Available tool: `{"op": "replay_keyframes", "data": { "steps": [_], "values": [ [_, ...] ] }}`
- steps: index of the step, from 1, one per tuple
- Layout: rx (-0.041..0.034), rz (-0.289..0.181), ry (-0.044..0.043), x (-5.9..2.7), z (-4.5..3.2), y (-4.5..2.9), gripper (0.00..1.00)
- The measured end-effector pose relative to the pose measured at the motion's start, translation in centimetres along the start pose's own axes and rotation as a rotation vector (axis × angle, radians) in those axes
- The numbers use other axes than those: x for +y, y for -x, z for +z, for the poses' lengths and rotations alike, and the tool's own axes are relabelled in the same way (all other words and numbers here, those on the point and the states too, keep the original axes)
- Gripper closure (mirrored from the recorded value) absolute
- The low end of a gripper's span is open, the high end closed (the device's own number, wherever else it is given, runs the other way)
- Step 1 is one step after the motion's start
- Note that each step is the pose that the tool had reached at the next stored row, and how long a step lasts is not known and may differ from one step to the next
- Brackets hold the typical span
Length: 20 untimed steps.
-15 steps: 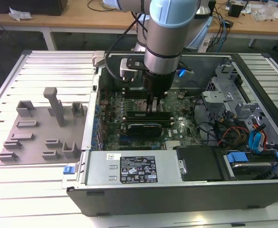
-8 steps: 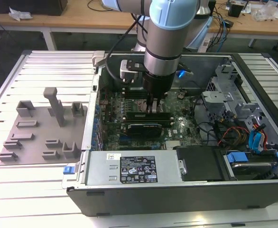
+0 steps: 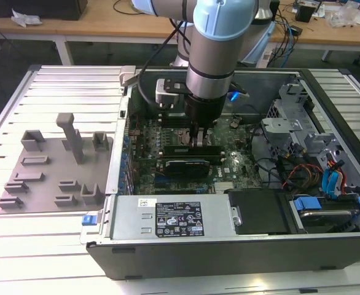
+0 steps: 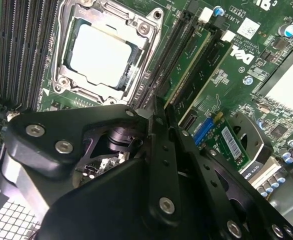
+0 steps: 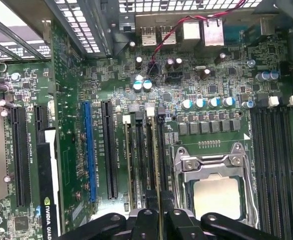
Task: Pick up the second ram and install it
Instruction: 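Insert the second ram into the second slot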
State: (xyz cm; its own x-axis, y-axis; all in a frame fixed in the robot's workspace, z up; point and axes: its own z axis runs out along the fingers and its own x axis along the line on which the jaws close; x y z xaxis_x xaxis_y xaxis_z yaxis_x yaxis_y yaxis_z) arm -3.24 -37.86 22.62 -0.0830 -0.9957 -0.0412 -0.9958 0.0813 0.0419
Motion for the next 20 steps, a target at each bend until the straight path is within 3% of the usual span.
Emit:
{"op": "replay_keyframes", "data": {
  "steps": [4,7,20],
  "values": [
    [0.0007,-0.001,0.0003,0.00,0.29,0.01,0.89],
    [0.0007,-0.002,0.0013,-0.60,0.26,0.05,0.89],
    [0.0015,-0.021,0.0014,-0.62,0.27,0.05,0.89]
  ]
}}
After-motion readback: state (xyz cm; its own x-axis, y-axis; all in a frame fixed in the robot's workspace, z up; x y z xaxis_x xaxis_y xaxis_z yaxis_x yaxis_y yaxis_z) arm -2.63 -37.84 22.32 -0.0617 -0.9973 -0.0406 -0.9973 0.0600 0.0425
